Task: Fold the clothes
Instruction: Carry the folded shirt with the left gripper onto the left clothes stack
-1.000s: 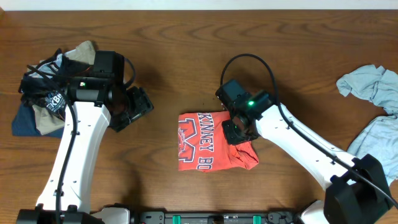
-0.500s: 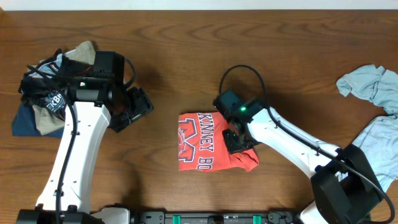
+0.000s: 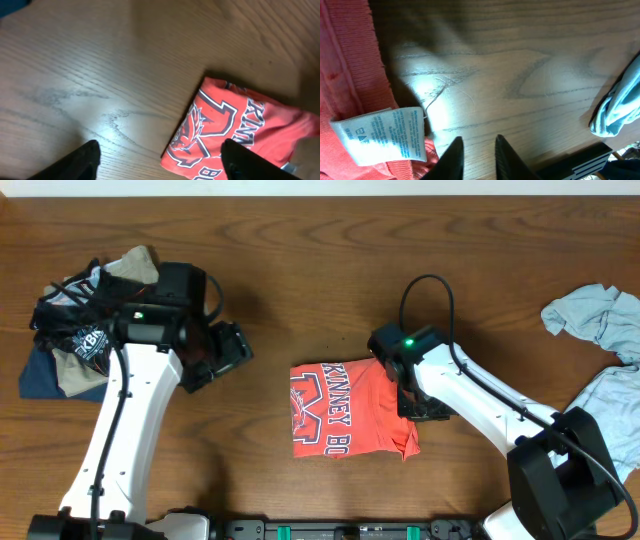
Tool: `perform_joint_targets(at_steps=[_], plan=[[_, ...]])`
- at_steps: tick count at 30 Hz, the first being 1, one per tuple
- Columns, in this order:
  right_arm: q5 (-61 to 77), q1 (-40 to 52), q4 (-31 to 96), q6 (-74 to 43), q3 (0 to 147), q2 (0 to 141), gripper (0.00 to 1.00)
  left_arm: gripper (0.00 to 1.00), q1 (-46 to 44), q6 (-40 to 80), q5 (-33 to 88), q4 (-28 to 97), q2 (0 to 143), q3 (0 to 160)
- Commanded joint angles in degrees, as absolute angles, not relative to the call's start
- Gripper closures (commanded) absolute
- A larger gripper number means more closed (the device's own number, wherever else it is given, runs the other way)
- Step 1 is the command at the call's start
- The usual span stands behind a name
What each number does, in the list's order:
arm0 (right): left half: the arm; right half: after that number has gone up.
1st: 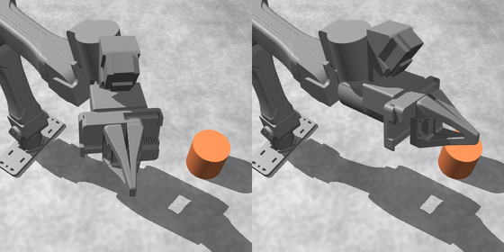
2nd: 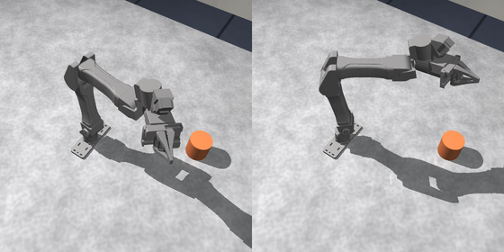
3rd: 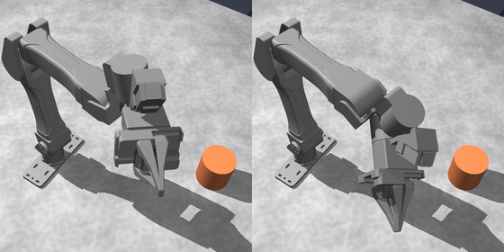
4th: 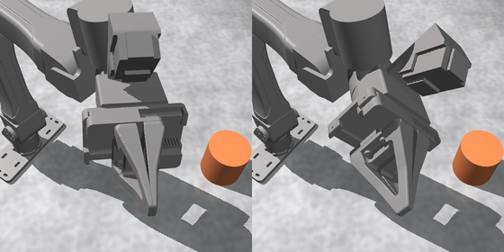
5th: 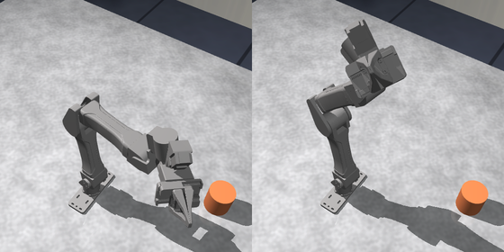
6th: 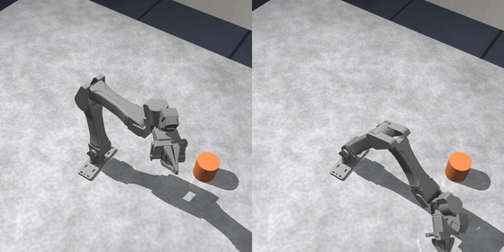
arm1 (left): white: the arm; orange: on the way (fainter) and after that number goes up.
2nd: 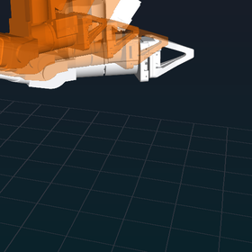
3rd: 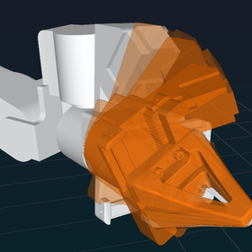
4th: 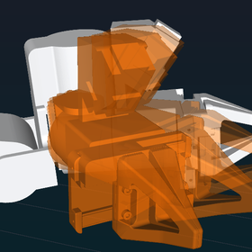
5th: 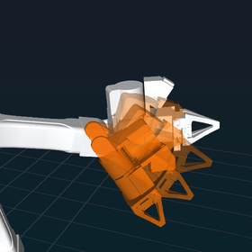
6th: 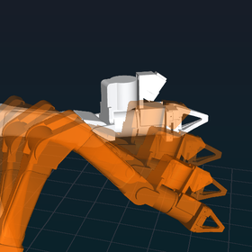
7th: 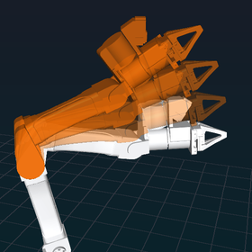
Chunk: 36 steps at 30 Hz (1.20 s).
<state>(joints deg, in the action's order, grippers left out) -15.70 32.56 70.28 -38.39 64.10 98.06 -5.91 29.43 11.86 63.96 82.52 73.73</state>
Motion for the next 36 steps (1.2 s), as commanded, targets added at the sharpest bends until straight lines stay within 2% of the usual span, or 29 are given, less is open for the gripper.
perform_joint_targets(at_steps=[1, 4, 10, 21, 31, 33, 35, 36], plan=[[-17.34, 31.73, 70.30, -39.40, 63.96, 98.19, 0.83, 0.19, -8.58, 24.99, 13.63, 62.87, 82.74, 72.88], [-17.30, 30.68, 70.32, -39.38, 64.38, 97.30, 0.86, 0.14, -10.79, 22.63, 16.53, 60.36, 83.05, 71.72], [-16.97, 27.29, 70.32, -37.91, 64.86, 91.42, 0.85, 0.05, -14.33, 18.37, 22.17, 54.54, 86.96, 68.82], [-13.41, 19.73, 70.57, -32.47, 64.86, 80.49, 0.76, 0.04, -14.94, 7.62, 31.64, 46.06, 102.63, 67.92], [-13.04, 18.74, 70.54, -32.49, 64.84, 80.25, 0.76, 0.04, -16.73, 2.98, 38.61, 41.19, 113.62, 67.92], [-13.04, 18.65, 70.54, -32.47, 64.84, 80.25, 0.77, 0.12, -17.89, 2.76, 38.61, 40.77, 114.89, 67.92], [-13.04, 18.65, 70.54, -32.47, 64.84, 80.25, 0.77, 0.37, -19.09, 2.55, 38.59, 40.32, 115.44, 67.92], [-13.04, 18.65, 70.57, -32.47, 64.84, 80.25, 0.76, 0.53, -19.64, 2.09, 38.57, 39.99, 115.44, 67.92]])
